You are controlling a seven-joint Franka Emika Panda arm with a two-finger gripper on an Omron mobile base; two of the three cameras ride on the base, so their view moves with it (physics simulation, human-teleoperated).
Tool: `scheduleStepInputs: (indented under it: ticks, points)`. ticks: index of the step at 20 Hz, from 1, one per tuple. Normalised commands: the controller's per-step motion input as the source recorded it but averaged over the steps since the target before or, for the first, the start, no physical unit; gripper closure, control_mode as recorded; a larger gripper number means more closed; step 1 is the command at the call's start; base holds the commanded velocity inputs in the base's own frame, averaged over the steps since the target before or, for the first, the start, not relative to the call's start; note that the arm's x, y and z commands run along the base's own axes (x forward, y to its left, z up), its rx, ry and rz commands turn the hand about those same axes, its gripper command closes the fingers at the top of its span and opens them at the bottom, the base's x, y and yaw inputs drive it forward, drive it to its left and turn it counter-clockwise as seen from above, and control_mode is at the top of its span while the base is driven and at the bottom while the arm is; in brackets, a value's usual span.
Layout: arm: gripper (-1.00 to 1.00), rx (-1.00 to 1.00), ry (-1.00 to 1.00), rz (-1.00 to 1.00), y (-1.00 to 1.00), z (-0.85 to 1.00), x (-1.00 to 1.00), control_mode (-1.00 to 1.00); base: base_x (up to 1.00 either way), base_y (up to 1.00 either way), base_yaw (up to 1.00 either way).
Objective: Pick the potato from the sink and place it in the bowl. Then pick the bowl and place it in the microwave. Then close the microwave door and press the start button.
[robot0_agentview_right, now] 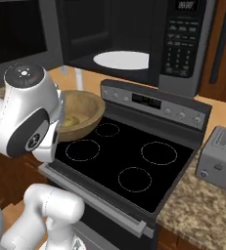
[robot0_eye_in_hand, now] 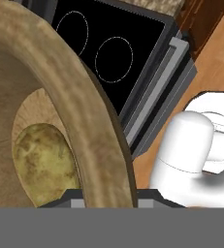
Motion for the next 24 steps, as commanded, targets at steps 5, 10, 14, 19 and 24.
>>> scheduleStepInputs:
  ticks: [5,10,14,19,24]
  points:
    - [1.00,0.00,0.00,0.00,0.00,0.00,0.00,1.00,0.51,-0.10,0.37]
    - [1.00,0.00,0.00,0.00,0.00,0.00,0.00,1.00,0.49,-0.31,0.46]
    - [1.00,0.00,0.00,0.00,0.00,0.00,0.00,1.00,0.06,-0.12,0.26]
    - [1.00,0.00,0.00,0.00,0.00,0.00,0.00,1.00,0.00,0.00,0.01]
    - [1.00,0.00,-0.03,0.00,0.00,0.11,-0.06,-1.00,0.00,0.00,0.01]
